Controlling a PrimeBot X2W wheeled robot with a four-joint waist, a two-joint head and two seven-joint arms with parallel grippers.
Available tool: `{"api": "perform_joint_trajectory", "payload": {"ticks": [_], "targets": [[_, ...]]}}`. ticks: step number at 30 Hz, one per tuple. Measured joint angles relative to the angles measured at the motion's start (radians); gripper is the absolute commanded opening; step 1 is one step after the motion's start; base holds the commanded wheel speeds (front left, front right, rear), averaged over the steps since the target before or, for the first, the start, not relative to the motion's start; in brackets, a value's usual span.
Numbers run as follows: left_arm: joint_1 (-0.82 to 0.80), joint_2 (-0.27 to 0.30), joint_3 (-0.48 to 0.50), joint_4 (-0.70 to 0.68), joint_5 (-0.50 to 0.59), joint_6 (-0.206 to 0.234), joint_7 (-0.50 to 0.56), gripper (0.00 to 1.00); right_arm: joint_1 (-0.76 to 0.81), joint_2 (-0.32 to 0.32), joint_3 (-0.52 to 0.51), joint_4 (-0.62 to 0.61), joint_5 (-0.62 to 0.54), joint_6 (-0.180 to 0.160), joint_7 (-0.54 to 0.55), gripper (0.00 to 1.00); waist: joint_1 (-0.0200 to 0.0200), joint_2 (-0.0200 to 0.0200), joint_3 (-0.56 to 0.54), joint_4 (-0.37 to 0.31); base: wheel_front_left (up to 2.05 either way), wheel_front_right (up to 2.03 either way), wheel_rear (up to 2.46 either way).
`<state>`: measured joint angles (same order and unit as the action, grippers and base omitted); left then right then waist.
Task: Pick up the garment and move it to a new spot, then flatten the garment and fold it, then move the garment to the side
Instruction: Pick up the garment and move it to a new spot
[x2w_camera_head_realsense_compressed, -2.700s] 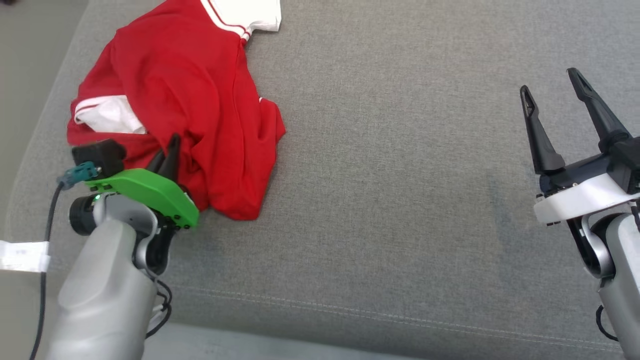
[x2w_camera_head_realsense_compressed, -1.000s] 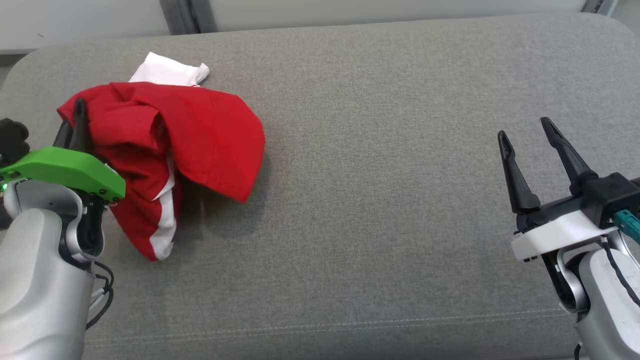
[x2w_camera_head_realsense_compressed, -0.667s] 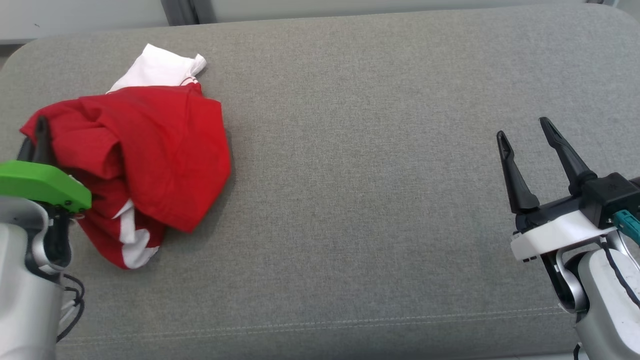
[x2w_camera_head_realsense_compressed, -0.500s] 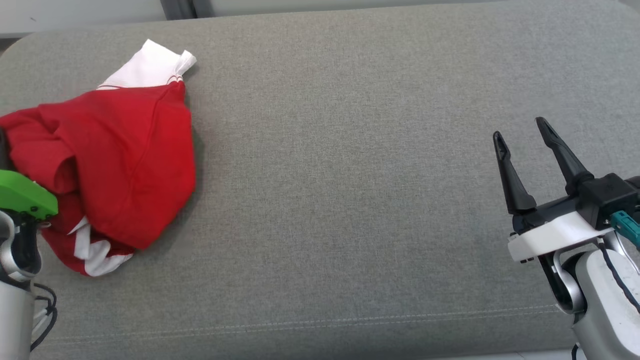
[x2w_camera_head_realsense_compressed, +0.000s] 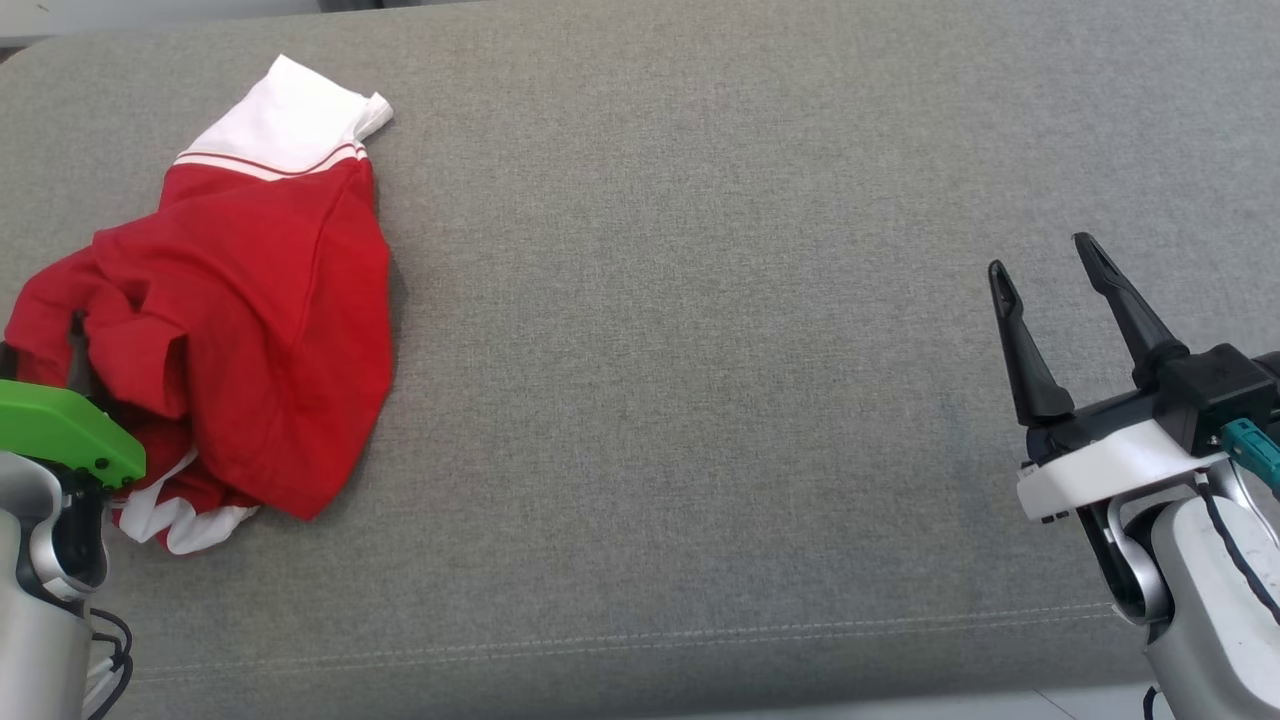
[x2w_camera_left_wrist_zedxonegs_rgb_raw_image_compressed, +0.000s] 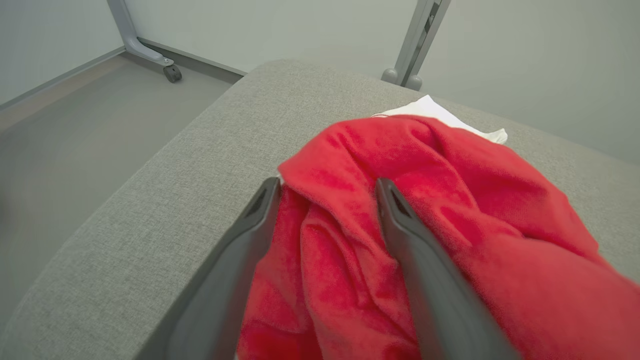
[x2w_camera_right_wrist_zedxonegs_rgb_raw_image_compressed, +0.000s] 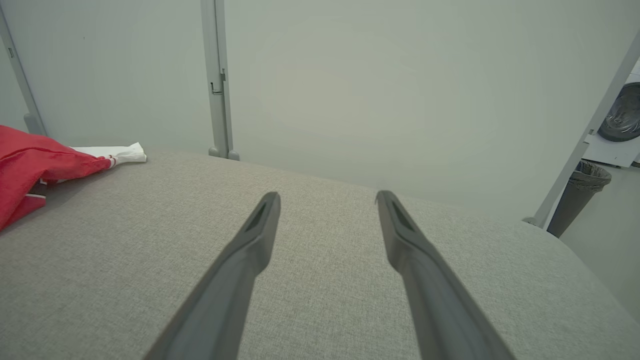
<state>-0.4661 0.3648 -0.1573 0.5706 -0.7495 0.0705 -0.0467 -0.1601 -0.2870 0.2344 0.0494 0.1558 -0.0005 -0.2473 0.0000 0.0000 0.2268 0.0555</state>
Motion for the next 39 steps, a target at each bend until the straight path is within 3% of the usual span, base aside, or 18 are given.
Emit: {"api": "perform_joint_trajectory", "payload": {"ticks": [7,19,37,38,39], "targets": [[0.008,0.028,-0.015,-0.02,0.005,-0.017,0.039,1.0,0.0,0.004,-0.001,0.003,0.0,0.0,0.0,1.0,0.0,0.0,-0.009,0.014,0.0,0.0,0.0],[0.061,0.028,-0.029,-0.102,-0.004,-0.036,0.073,1.0,-0.001,0.012,0.0,0.012,0.0,0.0,-0.004,1.0,0.0,0.0,-0.012,0.024,0.0,0.0,0.0],[0.18,-0.017,-0.043,-0.267,-0.066,-0.054,0.121,1.0,-0.001,0.016,-0.006,0.022,0.0,0.0,-0.007,1.0,0.0,0.0,-0.028,0.035,0.0,0.0,0.0],[0.184,-0.017,-0.042,-0.274,-0.066,-0.053,0.126,0.56,-0.001,0.017,-0.006,0.022,0.0,0.0,-0.007,1.0,0.0,0.0,-0.029,0.035,0.0,0.0,0.0],[0.189,-0.016,-0.042,-0.282,-0.067,-0.052,0.127,0.36,-0.001,0.018,-0.005,0.022,0.0,0.0,-0.007,1.0,0.0,0.0,-0.029,0.036,0.0,0.0,0.0]]}}
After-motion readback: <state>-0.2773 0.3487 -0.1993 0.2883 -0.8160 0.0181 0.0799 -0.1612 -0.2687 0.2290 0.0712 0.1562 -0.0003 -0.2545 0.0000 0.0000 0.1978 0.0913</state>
